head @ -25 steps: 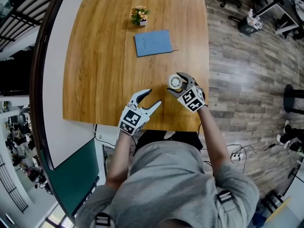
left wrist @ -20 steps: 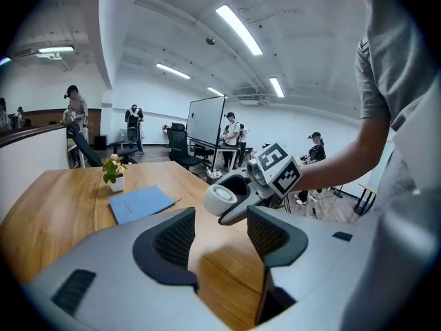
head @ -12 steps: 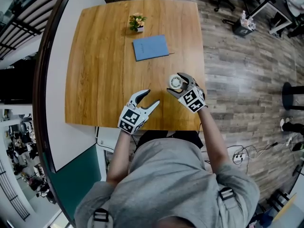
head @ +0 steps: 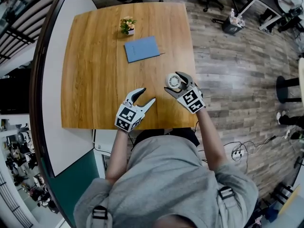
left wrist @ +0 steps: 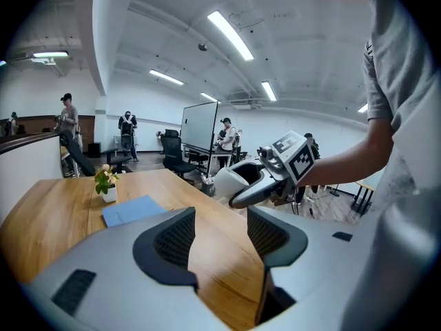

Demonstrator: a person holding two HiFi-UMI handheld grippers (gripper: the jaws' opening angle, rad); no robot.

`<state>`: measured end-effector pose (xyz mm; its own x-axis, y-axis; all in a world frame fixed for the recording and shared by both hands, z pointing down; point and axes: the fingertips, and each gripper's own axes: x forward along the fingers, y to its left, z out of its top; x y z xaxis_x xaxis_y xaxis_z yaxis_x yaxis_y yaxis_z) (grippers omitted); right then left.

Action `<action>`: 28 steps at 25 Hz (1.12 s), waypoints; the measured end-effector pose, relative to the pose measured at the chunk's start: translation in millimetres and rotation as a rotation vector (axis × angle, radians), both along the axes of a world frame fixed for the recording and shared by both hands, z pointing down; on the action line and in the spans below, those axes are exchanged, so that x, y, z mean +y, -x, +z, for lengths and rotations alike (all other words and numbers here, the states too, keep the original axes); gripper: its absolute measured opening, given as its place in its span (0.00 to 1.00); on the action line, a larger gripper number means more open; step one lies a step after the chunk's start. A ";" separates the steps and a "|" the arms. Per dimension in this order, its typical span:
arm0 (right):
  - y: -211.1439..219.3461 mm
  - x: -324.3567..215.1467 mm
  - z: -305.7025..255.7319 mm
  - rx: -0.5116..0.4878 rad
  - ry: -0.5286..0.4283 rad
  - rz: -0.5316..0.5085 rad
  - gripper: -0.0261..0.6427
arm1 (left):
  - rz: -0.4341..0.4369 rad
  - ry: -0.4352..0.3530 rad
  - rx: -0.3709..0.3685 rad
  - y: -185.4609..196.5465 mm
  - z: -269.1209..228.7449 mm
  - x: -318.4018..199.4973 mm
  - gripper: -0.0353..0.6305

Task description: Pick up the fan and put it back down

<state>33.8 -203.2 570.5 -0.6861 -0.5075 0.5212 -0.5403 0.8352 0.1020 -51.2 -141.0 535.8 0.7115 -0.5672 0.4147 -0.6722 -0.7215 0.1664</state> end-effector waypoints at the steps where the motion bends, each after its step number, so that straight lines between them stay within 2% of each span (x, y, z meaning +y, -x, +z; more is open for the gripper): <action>1: -3.4 1.0 -2.7 0.007 -0.011 0.005 0.61 | 0.002 -0.003 0.000 -1.1 -0.8 -0.5 0.43; 5: -15.5 3.7 -13.4 0.011 -0.041 0.024 0.61 | 0.011 -0.023 -0.007 -5.6 -6.9 -3.1 0.43; 13: -29.4 17.1 -29.0 -0.057 -0.044 0.087 0.61 | 0.060 -0.033 -0.034 -19.0 -15.5 9.1 0.43; 28: -64.1 22.7 -49.6 -0.113 -0.072 0.186 0.61 | 0.121 -0.053 -0.060 -38.8 -24.9 18.2 0.43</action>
<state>97.9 -180.5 520.9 -0.6289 -0.6641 0.4042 -0.6959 0.7127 0.0883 -12.4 -122.8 510.9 0.7508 -0.5012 0.4302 -0.5876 -0.8042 0.0886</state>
